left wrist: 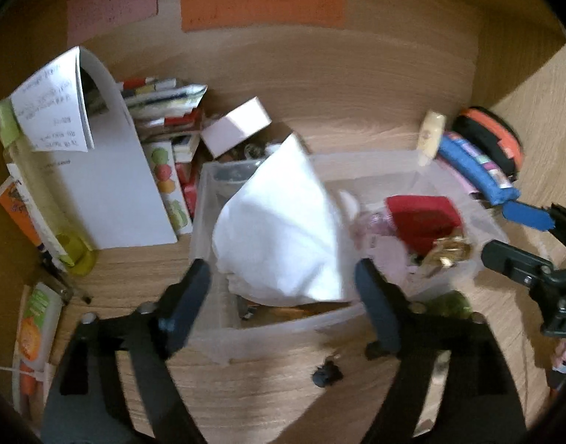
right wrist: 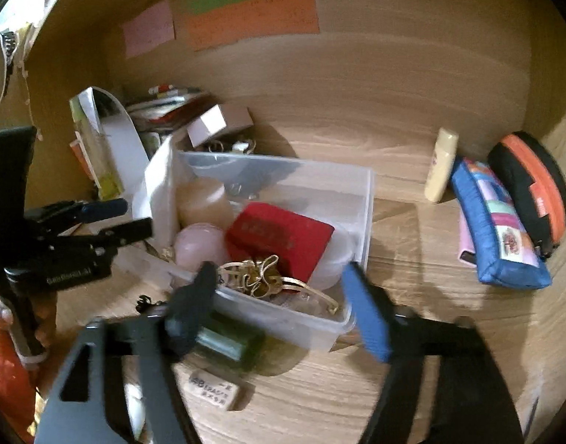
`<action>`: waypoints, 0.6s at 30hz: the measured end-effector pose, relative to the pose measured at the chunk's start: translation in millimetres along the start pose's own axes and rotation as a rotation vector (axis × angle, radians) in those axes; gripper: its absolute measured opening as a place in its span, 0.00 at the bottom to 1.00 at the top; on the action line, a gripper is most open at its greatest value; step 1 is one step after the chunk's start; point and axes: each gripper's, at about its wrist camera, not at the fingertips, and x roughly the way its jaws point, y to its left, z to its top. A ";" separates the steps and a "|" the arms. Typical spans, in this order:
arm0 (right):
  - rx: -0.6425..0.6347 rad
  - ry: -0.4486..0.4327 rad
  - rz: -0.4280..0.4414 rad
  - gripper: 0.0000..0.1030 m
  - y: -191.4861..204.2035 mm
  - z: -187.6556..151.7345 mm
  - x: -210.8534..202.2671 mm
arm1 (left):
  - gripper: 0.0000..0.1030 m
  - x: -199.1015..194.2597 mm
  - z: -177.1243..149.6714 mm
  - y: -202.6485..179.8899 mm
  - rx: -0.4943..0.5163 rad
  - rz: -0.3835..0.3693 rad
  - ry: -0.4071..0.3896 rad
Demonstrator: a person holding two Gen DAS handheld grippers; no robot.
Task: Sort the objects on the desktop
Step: 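Open both grippers to release the beads and seashell into the box, then grasp the green bottle with the right gripper while the left gripper approaches the black hair clip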
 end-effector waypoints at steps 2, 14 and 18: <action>-0.031 -0.029 -0.035 0.79 5.8 -0.5 -8.8 | 0.86 -11.7 -1.3 -3.7 0.013 -0.002 -0.028; 0.002 -0.003 -0.045 0.86 15.4 -14.3 -30.2 | 0.97 -52.5 -14.1 6.6 -0.003 0.031 -0.077; 0.026 0.043 -0.017 0.86 21.6 -26.2 -22.7 | 0.97 -51.3 -31.6 20.7 -0.027 0.030 -0.029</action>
